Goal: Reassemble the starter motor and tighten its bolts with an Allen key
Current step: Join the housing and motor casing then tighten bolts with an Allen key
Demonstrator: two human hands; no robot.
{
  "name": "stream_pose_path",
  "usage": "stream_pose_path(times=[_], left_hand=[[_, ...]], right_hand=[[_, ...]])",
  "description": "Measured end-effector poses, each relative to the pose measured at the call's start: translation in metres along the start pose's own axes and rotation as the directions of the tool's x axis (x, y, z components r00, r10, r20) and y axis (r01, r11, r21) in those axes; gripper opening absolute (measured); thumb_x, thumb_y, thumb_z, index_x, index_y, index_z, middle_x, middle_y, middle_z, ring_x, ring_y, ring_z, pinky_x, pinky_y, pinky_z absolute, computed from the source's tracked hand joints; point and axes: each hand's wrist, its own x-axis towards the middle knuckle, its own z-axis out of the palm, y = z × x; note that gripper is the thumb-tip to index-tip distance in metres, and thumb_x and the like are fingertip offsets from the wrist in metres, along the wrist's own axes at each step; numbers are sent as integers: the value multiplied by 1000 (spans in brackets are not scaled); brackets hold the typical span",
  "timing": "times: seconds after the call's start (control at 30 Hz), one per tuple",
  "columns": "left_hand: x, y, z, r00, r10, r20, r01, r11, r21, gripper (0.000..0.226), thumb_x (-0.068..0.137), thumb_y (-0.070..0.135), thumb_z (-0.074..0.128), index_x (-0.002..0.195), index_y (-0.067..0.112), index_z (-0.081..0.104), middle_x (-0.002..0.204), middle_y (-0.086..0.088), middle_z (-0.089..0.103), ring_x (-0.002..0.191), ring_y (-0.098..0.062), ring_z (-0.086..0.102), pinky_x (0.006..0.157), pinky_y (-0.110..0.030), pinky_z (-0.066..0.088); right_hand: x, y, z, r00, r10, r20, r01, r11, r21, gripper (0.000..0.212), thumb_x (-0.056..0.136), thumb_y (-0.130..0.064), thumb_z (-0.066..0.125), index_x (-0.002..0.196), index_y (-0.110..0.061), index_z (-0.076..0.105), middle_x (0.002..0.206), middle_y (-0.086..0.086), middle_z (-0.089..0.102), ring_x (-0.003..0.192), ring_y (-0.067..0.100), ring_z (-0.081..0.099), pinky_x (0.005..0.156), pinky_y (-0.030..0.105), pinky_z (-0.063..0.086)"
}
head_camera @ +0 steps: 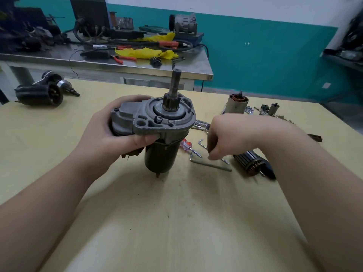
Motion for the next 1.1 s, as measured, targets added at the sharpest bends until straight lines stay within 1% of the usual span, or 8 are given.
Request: stream_pose_path(times=[0.17, 0.27, 0.53, 0.67, 0.77, 0.87, 0.97, 1.1], left_hand=[[1, -3, -3, 1000, 7, 15, -7, 1000, -23, 80, 66, 51, 100, 138, 32, 69, 133, -5, 75, 121, -31, 74, 86, -50, 67], [2, -3, -2, 999, 27, 30, -25, 998, -52, 80, 68, 49, 100, 139, 30, 68, 135, -5, 75, 126, -29, 72, 95, -34, 62], [3, -7, -2, 1000, 24, 10, -24, 999, -48, 84, 64, 49, 102, 139, 28, 69, 132, -6, 76, 119, -28, 75, 81, -29, 63], [3, -7, -3, 999, 15, 28, -14, 999, -52, 81, 65, 45, 102, 138, 31, 69, 133, -5, 76, 120, -27, 74, 84, -29, 63], [3, -7, -2, 1000, -1, 23, 1, 999, -34, 76, 66, 34, 100, 136, 33, 70, 128, -6, 77, 107, -26, 78, 69, -36, 65], [3, -8, -2, 1000, 4, 27, -3, 1000, -14, 73, 67, 32, 98, 135, 34, 71, 127, -6, 77, 104, -30, 78, 67, -47, 64], [3, -7, -2, 999, 7, 37, -7, 1000, -23, 74, 69, 30, 97, 138, 30, 69, 127, -5, 77, 104, -23, 78, 67, -34, 65], [3, -8, -3, 999, -12, 43, 13, 1000, -16, 78, 69, 37, 99, 140, 28, 68, 124, -5, 77, 96, -20, 77, 63, -35, 62]], right_hand=[[8, -1, 8, 1000, 17, -6, -17, 998, -59, 20, 88, -43, 80, 91, -23, 79, 78, -6, 74, 77, 15, 71, 69, 33, 63], [7, -7, 12, 996, 4, 90, 1, 999, -53, 24, 83, -47, 84, 87, -24, 81, 74, -10, 75, 73, 10, 71, 62, 30, 61], [11, -19, 19, 990, -11, 139, 32, 989, -143, 12, 87, -27, 80, 94, -18, 75, 80, -1, 70, 74, 16, 67, 58, 29, 55], [-4, -3, -4, 984, -84, 156, 62, 988, 141, 10, 86, -10, 78, 87, -18, 72, 72, -1, 78, 61, 13, 75, 54, 24, 57], [-27, 16, -31, 971, -240, 12, 203, 845, 495, 24, 89, 0, 74, 101, -21, 74, 84, 6, 81, 65, 22, 76, 57, 28, 60], [-45, 14, -44, 873, -350, -338, 474, 450, 757, 23, 88, -2, 76, 107, -14, 78, 90, 17, 79, 67, 27, 74, 58, 30, 61], [-46, -13, -39, 714, -231, -661, 693, 103, 713, 15, 92, -4, 72, 106, -2, 72, 91, 19, 78, 69, 31, 74, 54, 29, 57], [-37, -47, -28, 613, -123, -780, 786, 196, 587, 9, 97, -1, 69, 106, -4, 71, 93, 13, 81, 64, 26, 74, 47, 28, 51]])
